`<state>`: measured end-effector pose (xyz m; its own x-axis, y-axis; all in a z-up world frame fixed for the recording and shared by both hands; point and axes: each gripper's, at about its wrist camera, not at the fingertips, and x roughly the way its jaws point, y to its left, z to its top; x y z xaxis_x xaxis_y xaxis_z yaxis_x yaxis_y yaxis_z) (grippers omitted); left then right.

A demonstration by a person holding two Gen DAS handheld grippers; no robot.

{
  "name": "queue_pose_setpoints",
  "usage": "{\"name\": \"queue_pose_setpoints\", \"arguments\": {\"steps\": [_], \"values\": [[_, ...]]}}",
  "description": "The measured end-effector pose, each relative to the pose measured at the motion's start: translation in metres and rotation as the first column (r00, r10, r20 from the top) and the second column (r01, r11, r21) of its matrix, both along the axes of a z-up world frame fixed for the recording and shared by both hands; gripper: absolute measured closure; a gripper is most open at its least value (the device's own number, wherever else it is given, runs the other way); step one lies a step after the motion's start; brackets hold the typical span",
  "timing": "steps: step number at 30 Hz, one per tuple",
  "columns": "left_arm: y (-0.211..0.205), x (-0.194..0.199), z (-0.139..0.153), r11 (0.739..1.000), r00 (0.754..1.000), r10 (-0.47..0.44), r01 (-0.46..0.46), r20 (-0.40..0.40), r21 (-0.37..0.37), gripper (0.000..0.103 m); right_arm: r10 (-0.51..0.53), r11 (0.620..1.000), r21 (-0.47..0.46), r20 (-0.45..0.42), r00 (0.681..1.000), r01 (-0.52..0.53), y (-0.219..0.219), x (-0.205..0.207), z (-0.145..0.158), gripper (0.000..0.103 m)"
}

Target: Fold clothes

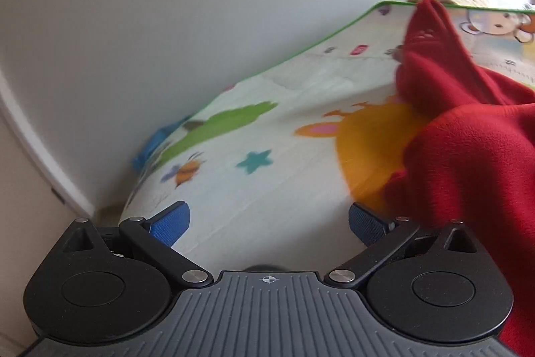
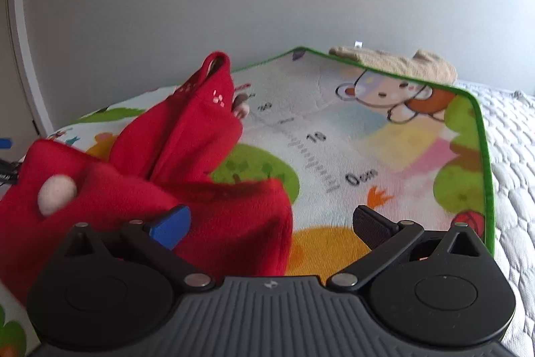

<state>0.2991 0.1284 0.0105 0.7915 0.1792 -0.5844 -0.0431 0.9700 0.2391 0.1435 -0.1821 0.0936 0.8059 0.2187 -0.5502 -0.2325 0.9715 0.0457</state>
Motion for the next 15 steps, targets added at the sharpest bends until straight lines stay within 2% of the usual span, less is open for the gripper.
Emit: {"name": "queue_pose_setpoints", "arguments": {"steps": [2, 3, 4, 6, 7, 8, 11, 12, 13, 15], "values": [[0.007, -0.013, 0.020, 0.991, 0.998, -0.019, 0.026, 0.059, -0.131, 0.000, -0.040, 0.999, 0.018, 0.013, 0.999, 0.040, 0.000, 0.009, 0.003, 0.000], [0.009, -0.020, 0.031, 0.976, 0.995, -0.042, 0.061, 0.096, -0.211, 0.000, -0.052, 0.998, 0.048, 0.020, 0.998, 0.051, -0.004, 0.010, 0.006, 0.000], [0.010, -0.023, 0.039, 0.950, 0.990, -0.084, 0.114, 0.112, -0.290, 0.000, -0.064, 0.995, 0.079, 0.026, 0.998, 0.062, -0.007, 0.012, 0.010, 0.000], [0.008, -0.024, 0.048, 0.880, 0.976, -0.180, 0.215, 0.122, -0.423, 0.000, -0.048, 0.987, 0.154, 0.015, 0.999, 0.045, -0.017, 0.011, 0.014, 0.000], [0.002, -0.022, 0.046, 0.861, 0.970, -0.214, 0.242, 0.112, -0.448, 0.000, -0.029, 0.982, 0.188, 0.001, 1.000, 0.028, -0.022, 0.008, 0.014, 0.000], [-0.006, -0.017, 0.040, 0.857, 0.967, -0.234, 0.254, 0.099, -0.448, 0.000, -0.013, 0.975, 0.221, -0.015, 1.000, 0.016, -0.026, 0.005, 0.013, 0.000], [-0.024, -0.001, 0.018, 0.873, 0.970, -0.237, 0.235, 0.050, -0.427, 0.000, -0.005, 0.958, 0.285, -0.083, 0.997, 0.028, -0.031, -0.002, -0.004, 0.000], [-0.026, 0.003, 0.011, 0.865, 0.971, -0.237, 0.230, 0.040, -0.446, 0.000, -0.003, 0.953, 0.301, -0.103, 0.995, 0.034, -0.031, -0.004, -0.010, 0.001], [-0.027, 0.006, 0.004, 0.854, 0.971, -0.238, 0.225, 0.033, -0.470, 0.000, 0.003, 0.950, 0.312, -0.115, 0.993, 0.033, -0.029, -0.005, -0.015, 0.004], [-0.031, 0.007, -0.004, 0.842, 0.971, -0.236, 0.218, 0.025, -0.493, 0.001, 0.024, 0.945, 0.326, -0.129, 0.991, 0.020, -0.023, -0.005, -0.022, 0.018]]}}
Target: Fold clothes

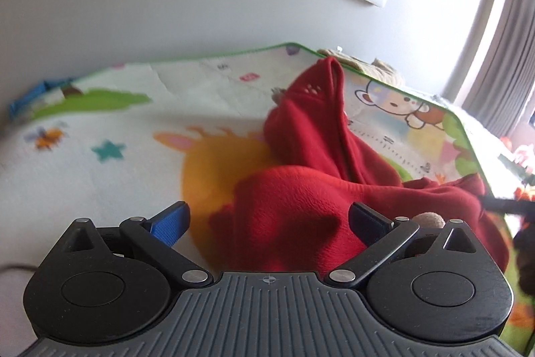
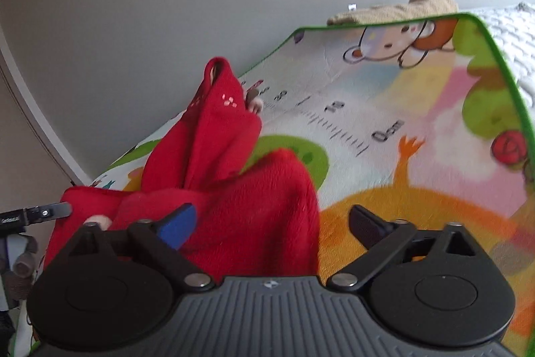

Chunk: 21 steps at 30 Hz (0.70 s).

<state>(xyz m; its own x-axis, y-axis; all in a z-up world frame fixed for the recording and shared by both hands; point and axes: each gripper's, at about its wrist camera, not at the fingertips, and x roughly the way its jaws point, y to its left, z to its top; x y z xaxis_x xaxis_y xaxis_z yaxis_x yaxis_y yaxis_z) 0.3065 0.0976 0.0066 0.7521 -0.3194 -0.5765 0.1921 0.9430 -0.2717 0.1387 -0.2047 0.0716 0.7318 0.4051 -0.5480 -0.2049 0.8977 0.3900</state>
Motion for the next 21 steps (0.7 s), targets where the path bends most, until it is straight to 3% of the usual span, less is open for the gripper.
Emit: {"name": "queue_pose_setpoints", "arguments": {"steps": [2, 3, 4, 6, 8, 10, 13, 17, 21], "values": [[-0.003, -0.005, -0.002, 1.000, 1.000, -0.006, 0.006, 0.003, 0.003, 0.023, 0.034, 0.999, 0.004, 0.003, 0.999, -0.034, 0.010, 0.000, 0.001, 0.040], [-0.005, -0.009, 0.000, 1.000, 1.000, -0.007, 0.007, 0.009, 0.005, 0.056, 0.059, 0.998, 0.001, 0.020, 0.998, -0.059, 0.016, -0.003, 0.005, 0.046], [-0.004, -0.013, 0.004, 1.000, 1.000, 0.011, -0.011, 0.024, 0.009, 0.059, 0.094, 0.996, -0.008, 0.056, 0.994, -0.094, 0.023, -0.008, 0.015, 0.051], [0.001, -0.020, 0.014, 0.999, 0.996, 0.044, -0.046, 0.083, 0.025, 0.063, 0.164, 0.986, -0.031, 0.127, 0.978, -0.161, 0.038, -0.020, 0.035, 0.051], [0.003, -0.025, 0.019, 0.991, 0.989, 0.082, -0.093, 0.121, 0.094, 0.064, 0.213, 0.973, -0.128, 0.204, 0.956, -0.189, 0.053, -0.030, 0.050, 0.049], [0.005, -0.021, 0.012, 0.976, 0.987, 0.122, -0.138, 0.107, 0.166, 0.063, 0.198, 0.951, -0.278, 0.225, 0.954, -0.132, 0.063, -0.027, 0.046, 0.048], [0.009, -0.017, -0.002, 0.954, 0.982, 0.176, -0.189, 0.074, 0.235, 0.063, 0.041, 0.890, -0.453, 0.185, 0.982, 0.049, 0.056, 0.002, 0.013, 0.045], [0.019, -0.027, 0.017, 0.955, 0.969, 0.222, -0.239, 0.110, 0.175, 0.061, -0.122, 0.921, -0.357, 0.106, 0.987, 0.153, 0.021, 0.022, -0.005, 0.025], [0.004, -0.043, 0.058, 0.987, 0.968, 0.129, -0.147, 0.213, 0.069, 0.047, -0.100, 0.906, -0.397, 0.139, 0.985, 0.148, 0.028, 0.022, 0.001, 0.024]]}}
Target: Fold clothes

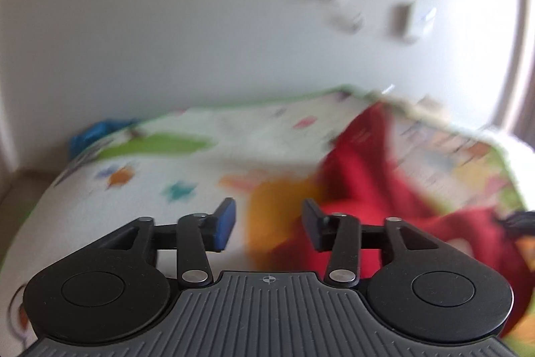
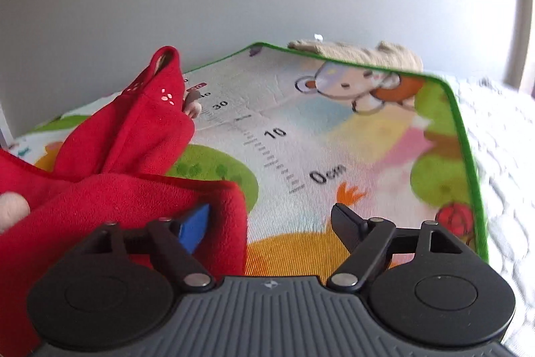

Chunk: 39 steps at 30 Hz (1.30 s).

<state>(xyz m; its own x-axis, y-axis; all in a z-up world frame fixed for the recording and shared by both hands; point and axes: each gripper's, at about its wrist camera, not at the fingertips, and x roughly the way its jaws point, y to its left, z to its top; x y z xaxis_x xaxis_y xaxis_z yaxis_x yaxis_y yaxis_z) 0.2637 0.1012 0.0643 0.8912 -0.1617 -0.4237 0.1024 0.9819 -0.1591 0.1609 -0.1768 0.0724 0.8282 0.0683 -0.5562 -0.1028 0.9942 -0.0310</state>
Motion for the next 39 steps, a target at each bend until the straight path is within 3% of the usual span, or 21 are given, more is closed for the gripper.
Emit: {"name": "queue_pose_setpoints", "arguments": {"steps": [2, 4, 6, 11, 16, 20, 32, 36, 39], "values": [[-0.021, -0.007, 0.013, 0.994, 0.993, -0.109, 0.110, 0.050, -0.022, 0.039, 0.008, 1.000, -0.020, 0.030, 1.000, -0.008, 0.007, -0.001, 0.007, 0.024], [-0.043, -0.005, 0.013, 0.979, 0.978, -0.200, 0.202, 0.060, -0.023, 0.022, 0.019, 0.999, 0.027, 0.079, 0.997, -0.021, 0.012, -0.007, 0.024, 0.024], [-0.063, 0.002, 0.004, 0.967, 0.966, -0.255, 0.256, 0.041, -0.007, 0.021, 0.058, 0.991, 0.116, 0.125, 0.990, -0.072, 0.018, -0.018, 0.044, 0.024], [-0.081, 0.042, -0.061, 0.986, 0.981, -0.158, 0.163, -0.110, 0.041, 0.021, 0.217, 0.930, 0.268, 0.153, 0.964, -0.252, 0.046, -0.032, 0.060, 0.019], [-0.064, 0.055, -0.083, 0.990, 0.976, -0.140, 0.139, -0.167, -0.020, 0.018, 0.249, 0.943, 0.213, 0.053, 0.967, -0.255, 0.075, -0.016, 0.010, 0.019], [-0.069, 0.060, -0.090, 0.988, 0.973, -0.153, 0.156, -0.170, 0.004, 0.014, 0.244, 0.953, 0.181, 0.025, 0.970, -0.244, 0.082, -0.014, -0.017, 0.016], [-0.069, 0.059, -0.089, 0.986, 0.972, -0.164, 0.164, -0.168, -0.017, 0.010, 0.218, 0.964, 0.142, 0.056, 0.974, -0.224, 0.089, -0.018, -0.024, 0.015], [-0.064, 0.046, -0.074, 0.988, 0.975, -0.153, 0.147, -0.161, -0.049, 0.010, 0.235, 0.960, 0.150, 0.033, 0.971, -0.238, 0.087, -0.015, -0.021, 0.012], [-0.059, 0.009, -0.043, 0.958, 0.961, -0.244, 0.219, -0.129, -0.183, 0.009, 0.269, 0.944, 0.209, -0.032, 0.963, -0.257, 0.076, -0.010, -0.007, 0.011]]}}
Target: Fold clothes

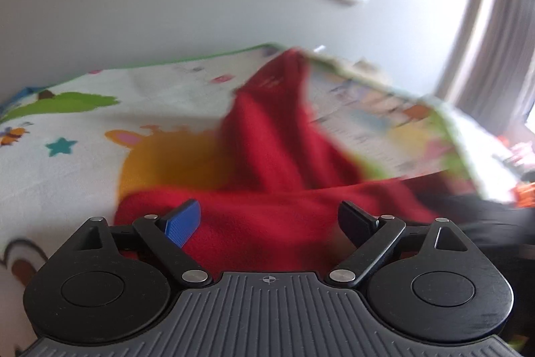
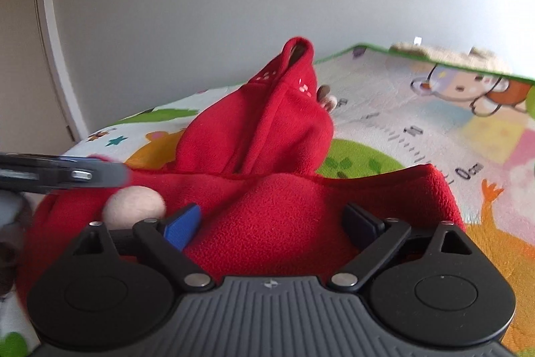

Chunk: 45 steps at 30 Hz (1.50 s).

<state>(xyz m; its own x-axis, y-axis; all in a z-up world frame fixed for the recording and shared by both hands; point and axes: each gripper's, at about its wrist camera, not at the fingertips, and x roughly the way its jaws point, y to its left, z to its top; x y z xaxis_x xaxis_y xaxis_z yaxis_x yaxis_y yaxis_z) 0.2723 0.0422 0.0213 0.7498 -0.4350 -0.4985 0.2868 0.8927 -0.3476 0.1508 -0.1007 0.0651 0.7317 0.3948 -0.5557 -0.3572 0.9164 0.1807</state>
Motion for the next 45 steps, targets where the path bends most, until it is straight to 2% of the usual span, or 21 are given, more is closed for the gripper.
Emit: {"name": "queue_pose_setpoints", "arguments": {"steps": [3, 5, 7, 10, 13, 15, 20, 25, 30, 31, 33, 35, 37, 40, 45], "values": [[-0.003, -0.033, 0.010, 0.977, 0.986, -0.157, 0.146, -0.061, -0.155, 0.007, 0.050, 0.990, 0.131, -0.035, 0.998, -0.045, -0.028, 0.005, 0.032, 0.002], [-0.012, -0.047, 0.004, 0.939, 0.951, -0.286, 0.254, -0.117, -0.231, 0.007, 0.067, 0.989, 0.131, -0.023, 0.997, -0.064, -0.039, 0.020, 0.053, 0.000], [-0.024, -0.050, -0.011, 0.905, 0.907, -0.373, 0.307, -0.198, -0.295, 0.007, 0.136, 0.988, 0.087, -0.056, 0.989, -0.130, -0.043, 0.045, 0.062, 0.000], [-0.036, -0.046, -0.035, 0.891, 0.854, -0.406, 0.290, -0.325, -0.349, 0.007, 0.189, 0.980, 0.094, -0.187, 0.964, -0.174, -0.048, 0.091, 0.047, 0.000], [-0.035, -0.041, -0.052, 0.894, 0.834, -0.382, 0.225, -0.397, -0.388, 0.007, 0.186, 0.976, 0.169, -0.309, 0.933, -0.138, -0.056, 0.125, 0.017, 0.000], [-0.029, -0.036, -0.058, 0.910, 0.843, -0.334, 0.171, -0.422, -0.378, 0.007, 0.201, 0.962, 0.250, -0.375, 0.905, -0.110, -0.061, 0.135, -0.006, 0.000], [-0.001, -0.020, -0.052, 0.922, 0.869, -0.248, 0.076, -0.427, -0.381, 0.007, 0.239, 0.940, 0.323, -0.387, 0.891, -0.112, -0.066, 0.114, -0.032, 0.000], [0.033, -0.003, -0.039, 0.962, 0.909, -0.117, 0.005, -0.400, -0.272, 0.007, 0.308, 0.932, 0.298, -0.360, 0.881, -0.204, -0.050, 0.051, -0.032, 0.000], [0.066, 0.011, -0.026, 0.983, 0.934, 0.035, -0.096, -0.355, -0.157, 0.007, 0.458, 0.872, 0.358, -0.351, 0.817, -0.334, 0.009, -0.015, -0.036, 0.000], [0.073, 0.014, -0.023, 0.986, 0.939, 0.077, -0.122, -0.335, -0.117, 0.007, 0.480, 0.865, 0.337, -0.336, 0.811, -0.372, 0.026, -0.028, -0.035, 0.000], [0.085, 0.020, -0.016, 0.983, 0.943, 0.154, -0.176, -0.296, -0.047, 0.007, 0.512, 0.858, 0.223, -0.295, 0.807, -0.464, 0.063, -0.051, -0.030, 0.000], [0.096, 0.024, -0.009, 0.977, 0.939, 0.197, -0.213, -0.280, -0.025, 0.007, 0.545, 0.837, 0.119, -0.265, 0.796, -0.534, 0.092, -0.069, -0.023, 0.000], [0.100, 0.022, -0.002, 0.977, 0.944, 0.195, -0.211, -0.267, -0.030, 0.007, 0.549, 0.831, 0.050, -0.239, 0.801, -0.554, 0.094, -0.077, -0.011, 0.000], [0.090, 0.017, 0.001, 0.983, 0.957, 0.176, -0.183, -0.230, -0.012, 0.006, 0.512, 0.854, 0.018, -0.209, 0.833, -0.520, 0.063, -0.077, 0.012, 0.000], [0.088, 0.010, -0.020, 0.988, 0.954, 0.132, -0.148, -0.269, -0.039, 0.006, 0.312, 0.950, 0.043, -0.162, 0.936, -0.309, -0.006, -0.059, 0.044, 0.000]]}}
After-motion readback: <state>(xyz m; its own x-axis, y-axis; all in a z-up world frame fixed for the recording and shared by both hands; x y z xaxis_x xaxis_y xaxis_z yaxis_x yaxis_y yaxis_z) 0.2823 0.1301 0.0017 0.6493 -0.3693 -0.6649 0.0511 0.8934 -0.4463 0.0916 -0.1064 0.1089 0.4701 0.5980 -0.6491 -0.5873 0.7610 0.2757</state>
